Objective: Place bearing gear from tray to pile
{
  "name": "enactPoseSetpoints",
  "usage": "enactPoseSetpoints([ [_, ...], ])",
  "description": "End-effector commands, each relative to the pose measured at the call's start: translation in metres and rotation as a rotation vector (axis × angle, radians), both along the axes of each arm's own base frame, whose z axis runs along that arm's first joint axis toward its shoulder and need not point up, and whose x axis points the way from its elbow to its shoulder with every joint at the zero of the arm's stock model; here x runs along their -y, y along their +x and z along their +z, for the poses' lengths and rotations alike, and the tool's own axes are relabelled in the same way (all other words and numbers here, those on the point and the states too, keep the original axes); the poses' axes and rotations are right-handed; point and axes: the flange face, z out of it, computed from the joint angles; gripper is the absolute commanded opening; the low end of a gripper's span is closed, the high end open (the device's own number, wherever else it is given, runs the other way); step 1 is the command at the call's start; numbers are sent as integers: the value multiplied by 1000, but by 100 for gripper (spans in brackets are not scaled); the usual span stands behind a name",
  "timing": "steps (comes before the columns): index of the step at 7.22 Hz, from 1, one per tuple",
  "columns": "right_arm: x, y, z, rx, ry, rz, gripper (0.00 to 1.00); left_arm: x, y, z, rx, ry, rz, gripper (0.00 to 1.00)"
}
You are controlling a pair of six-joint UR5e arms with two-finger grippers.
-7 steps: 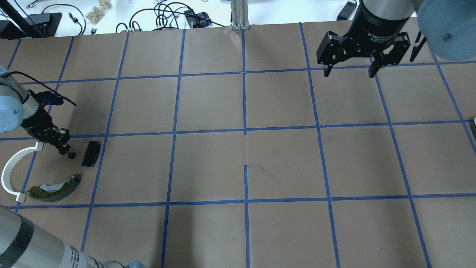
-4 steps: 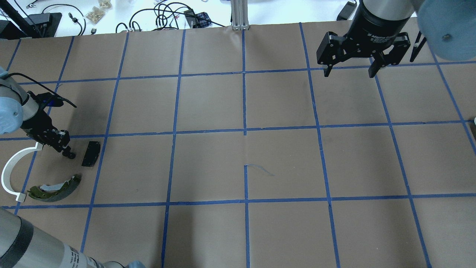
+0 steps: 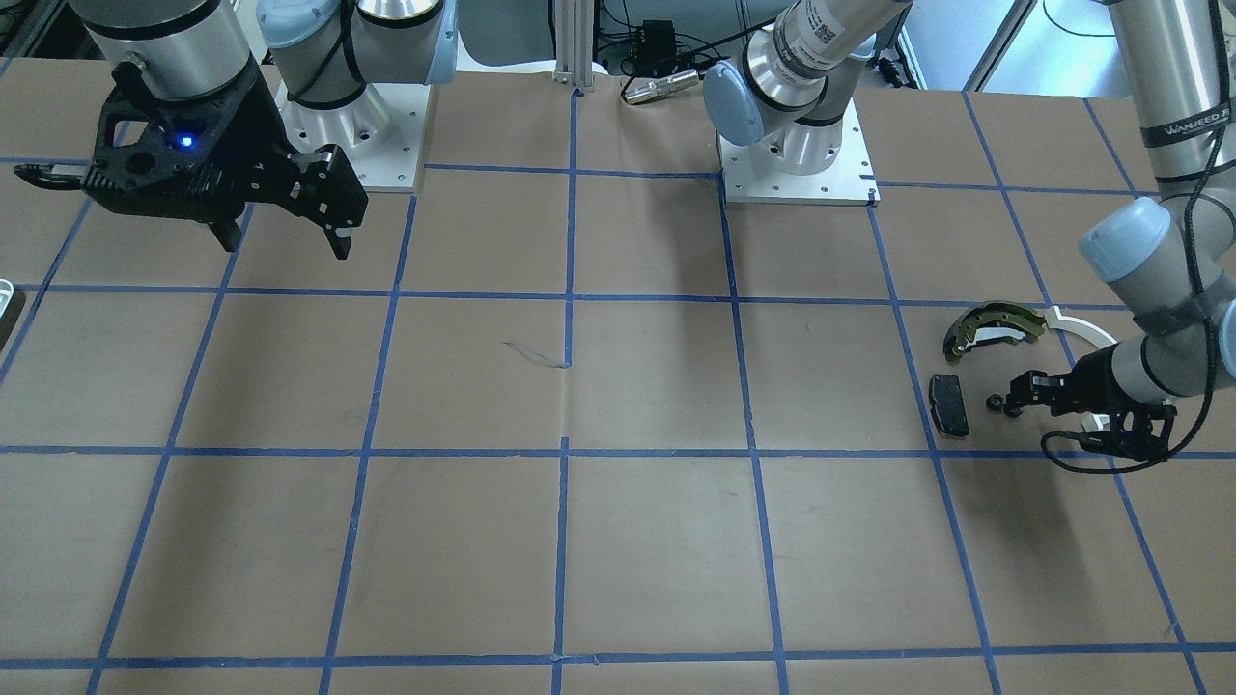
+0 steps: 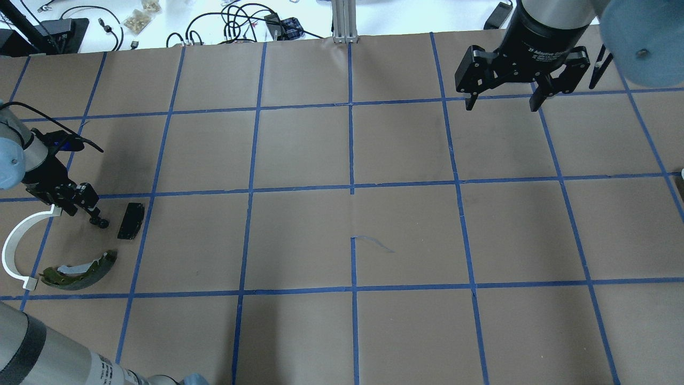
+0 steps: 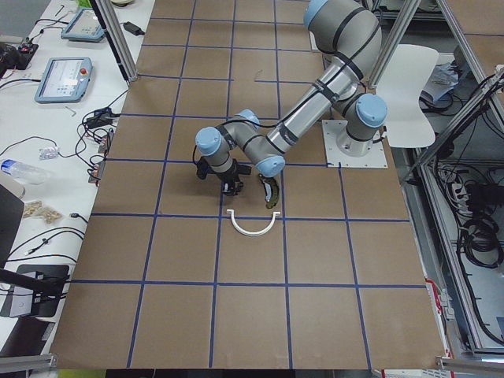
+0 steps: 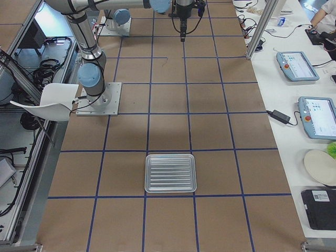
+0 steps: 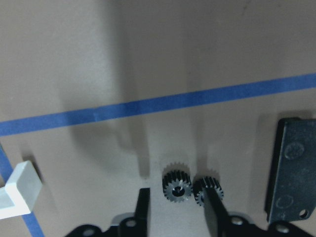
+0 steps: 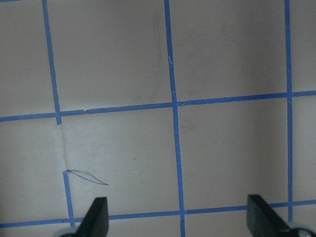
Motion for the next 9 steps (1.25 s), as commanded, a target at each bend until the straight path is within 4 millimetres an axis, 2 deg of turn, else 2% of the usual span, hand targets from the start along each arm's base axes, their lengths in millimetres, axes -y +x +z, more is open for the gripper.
enactPoseSetpoints([
  [1,0,0,0,0,0,0,100,29,3,43,0,-19,17,100],
  [2,0,0,0,0,0,0,100,51,-27,82,-2,-19,43,100],
  [3,1,0,-1,0,2,0,100,75,-76,120,16,-49,13,100],
  [5,0,0,-2,0,3,0,100,89,-154,188,60,-111,103,100],
  [6,0,-1,-1,0,2,-1,100,81,-193,219,56,-139,132,100],
  [8,0,-1,-1,0,2,2,100,57,-236,260,67,-163,168,100],
  [9,1,-1,-2,0,3,2,100,47,-267,271,77,-176,168,100],
])
